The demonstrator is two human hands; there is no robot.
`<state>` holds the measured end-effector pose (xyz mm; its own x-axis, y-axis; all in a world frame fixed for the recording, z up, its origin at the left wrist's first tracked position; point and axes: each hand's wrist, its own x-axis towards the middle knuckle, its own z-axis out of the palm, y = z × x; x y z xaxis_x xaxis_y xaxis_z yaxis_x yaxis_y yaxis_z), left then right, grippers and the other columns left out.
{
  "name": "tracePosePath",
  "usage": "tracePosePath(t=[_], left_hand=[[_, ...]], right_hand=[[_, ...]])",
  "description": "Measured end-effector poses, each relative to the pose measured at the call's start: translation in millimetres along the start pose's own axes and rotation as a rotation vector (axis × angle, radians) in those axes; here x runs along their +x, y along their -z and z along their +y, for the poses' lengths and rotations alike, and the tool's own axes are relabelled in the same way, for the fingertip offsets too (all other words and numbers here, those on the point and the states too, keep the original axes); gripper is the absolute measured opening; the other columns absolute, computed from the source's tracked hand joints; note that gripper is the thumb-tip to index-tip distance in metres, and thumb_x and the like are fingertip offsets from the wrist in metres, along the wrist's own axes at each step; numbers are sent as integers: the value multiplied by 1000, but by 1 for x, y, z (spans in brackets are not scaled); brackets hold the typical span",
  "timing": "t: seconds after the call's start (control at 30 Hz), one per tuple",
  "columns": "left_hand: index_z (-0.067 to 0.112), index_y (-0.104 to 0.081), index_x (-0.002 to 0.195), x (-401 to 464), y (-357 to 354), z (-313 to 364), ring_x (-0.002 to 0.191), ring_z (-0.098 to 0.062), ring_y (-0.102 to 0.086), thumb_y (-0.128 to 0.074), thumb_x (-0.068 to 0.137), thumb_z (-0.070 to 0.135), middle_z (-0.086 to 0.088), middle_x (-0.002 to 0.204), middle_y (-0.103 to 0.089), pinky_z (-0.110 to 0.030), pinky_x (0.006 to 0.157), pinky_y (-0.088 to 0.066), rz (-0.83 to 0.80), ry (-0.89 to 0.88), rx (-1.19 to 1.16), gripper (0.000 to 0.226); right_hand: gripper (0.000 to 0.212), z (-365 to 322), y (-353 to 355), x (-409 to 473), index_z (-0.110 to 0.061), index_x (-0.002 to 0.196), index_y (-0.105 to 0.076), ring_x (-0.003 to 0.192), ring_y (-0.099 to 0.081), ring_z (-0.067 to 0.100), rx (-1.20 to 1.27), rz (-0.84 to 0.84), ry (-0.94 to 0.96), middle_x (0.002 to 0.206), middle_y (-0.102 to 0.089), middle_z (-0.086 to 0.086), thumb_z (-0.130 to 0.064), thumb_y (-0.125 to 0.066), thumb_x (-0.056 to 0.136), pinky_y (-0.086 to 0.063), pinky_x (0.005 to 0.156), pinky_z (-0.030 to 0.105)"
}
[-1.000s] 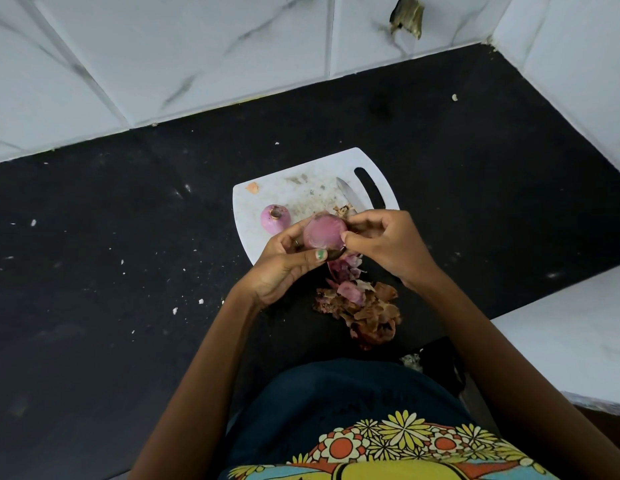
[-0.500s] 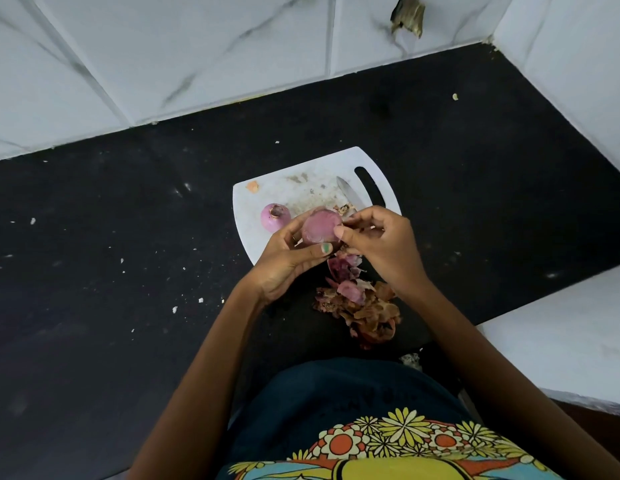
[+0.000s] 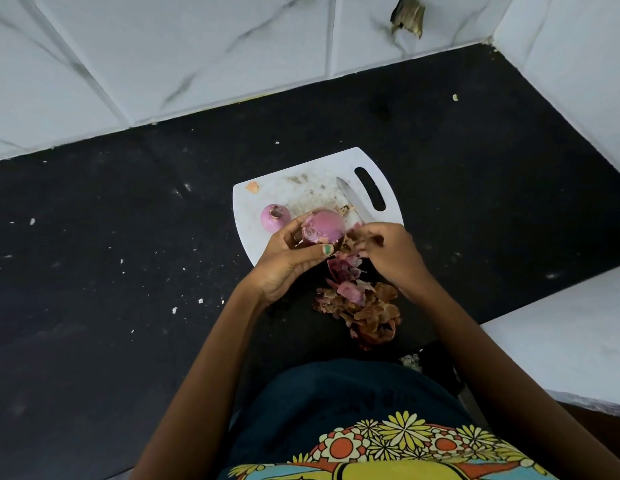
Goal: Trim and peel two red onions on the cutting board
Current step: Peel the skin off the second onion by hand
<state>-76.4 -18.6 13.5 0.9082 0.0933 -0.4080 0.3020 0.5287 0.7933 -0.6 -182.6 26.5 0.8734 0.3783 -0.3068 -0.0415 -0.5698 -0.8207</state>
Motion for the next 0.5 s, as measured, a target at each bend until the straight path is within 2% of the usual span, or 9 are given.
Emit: tracePosePath(t=[0.1, 0.13, 0.23, 0.33, 0.5], left_hand=[[12, -56, 120, -1, 0, -1, 93, -16, -68, -69, 66, -7, -7, 106, -67, -23, 75, -55, -12, -16, 43, 59], [11, -57, 120, -1, 1, -1, 92, -15, -69, -67, 69, -10, -5, 103, -68, -23, 74, -55, -17, -22, 53, 57], [10, -56, 122, -1, 2, 0, 90, -13, -69, -65, 73, -14, -1, 97, -72, -22, 75, -55, -34, -40, 80, 55], [16, -59, 118, -2, 1, 1, 96, -14, -68, -71, 65, -4, 1, 99, -73, -24, 78, -55, -41, -46, 116, 58], [19, -61, 116, -2, 3, -1, 100, -14, -67, -67, 71, -14, 1, 103, -71, -25, 80, -55, -53, -41, 139, 56]], right_hand=[[16, -15, 5, -4, -14, 104, -69, 89, -71, 15, 286, -82, 29, 100, -72, 7, -14, -65, 88, -58, 81, 33], [19, -18, 6, -4, -15, 103, -68, 89, -71, 15, 311, -108, 40, 99, -72, 6, -18, -70, 85, -59, 79, 32], [45, -18, 4, -2, -10, 110, -69, 89, -70, 14, 180, -64, 76, 98, -72, 0, -30, -81, 71, -58, 82, 34], [35, -21, 4, 0, -9, 103, -71, 83, -70, 17, 137, -18, 105, 90, -72, 0, -20, -81, 71, -60, 78, 35], [22, -21, 5, 1, -10, 91, -76, 76, -71, 19, 91, -34, 149, 79, -74, 1, -12, -77, 69, -60, 75, 38]])
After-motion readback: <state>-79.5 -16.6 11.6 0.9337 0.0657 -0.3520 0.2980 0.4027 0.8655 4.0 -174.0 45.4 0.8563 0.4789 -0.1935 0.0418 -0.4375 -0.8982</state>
